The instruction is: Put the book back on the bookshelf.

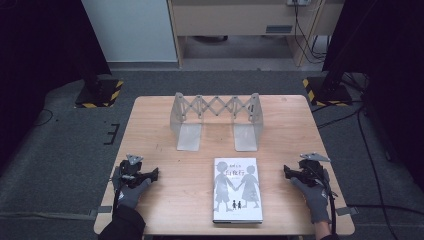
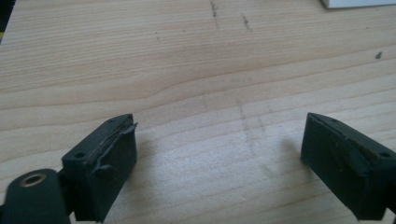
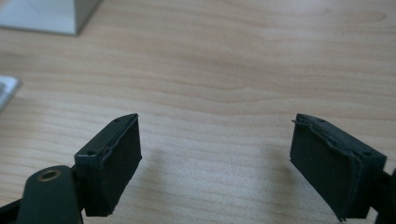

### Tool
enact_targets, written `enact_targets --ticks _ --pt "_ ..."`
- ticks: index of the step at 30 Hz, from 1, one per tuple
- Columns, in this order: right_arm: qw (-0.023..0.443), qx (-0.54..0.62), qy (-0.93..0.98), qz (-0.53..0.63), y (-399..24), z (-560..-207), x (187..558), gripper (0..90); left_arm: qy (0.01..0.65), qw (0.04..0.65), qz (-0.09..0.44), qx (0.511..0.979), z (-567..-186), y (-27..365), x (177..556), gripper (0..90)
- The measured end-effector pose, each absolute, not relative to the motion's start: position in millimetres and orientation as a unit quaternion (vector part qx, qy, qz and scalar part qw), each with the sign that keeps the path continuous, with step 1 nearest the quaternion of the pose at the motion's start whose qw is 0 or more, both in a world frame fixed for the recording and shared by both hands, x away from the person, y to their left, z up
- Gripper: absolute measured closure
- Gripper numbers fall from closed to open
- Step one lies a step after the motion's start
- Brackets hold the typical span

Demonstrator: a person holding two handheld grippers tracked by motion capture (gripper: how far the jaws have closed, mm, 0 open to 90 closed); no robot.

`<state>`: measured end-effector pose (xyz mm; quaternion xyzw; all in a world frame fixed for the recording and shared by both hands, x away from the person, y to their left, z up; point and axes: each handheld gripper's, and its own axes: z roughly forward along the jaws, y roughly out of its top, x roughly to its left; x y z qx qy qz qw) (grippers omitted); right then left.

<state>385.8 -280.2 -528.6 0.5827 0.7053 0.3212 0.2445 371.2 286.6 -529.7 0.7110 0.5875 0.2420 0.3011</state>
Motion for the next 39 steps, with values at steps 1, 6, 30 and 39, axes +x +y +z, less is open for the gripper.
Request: enact_targets --ticks 1,6,30,39 --pt "0.243 0.584 0.701 0.330 -280 -526 385 16.7 0.585 0.309 0.242 0.710 -528 285 370 11.0" --pt "0.233 0.572 0.703 0.353 -276 -520 381 17.2 0.569 0.333 0.241 0.712 -519 273 362 11.8" --pt "0.210 0.515 0.726 0.404 -242 -501 357 17.8 0.527 0.412 0.212 0.713 -497 227 338 12.0" --pt "0.194 0.504 0.733 0.414 -228 -501 353 17.5 0.506 0.419 0.201 0.727 -496 207 333 12.0"
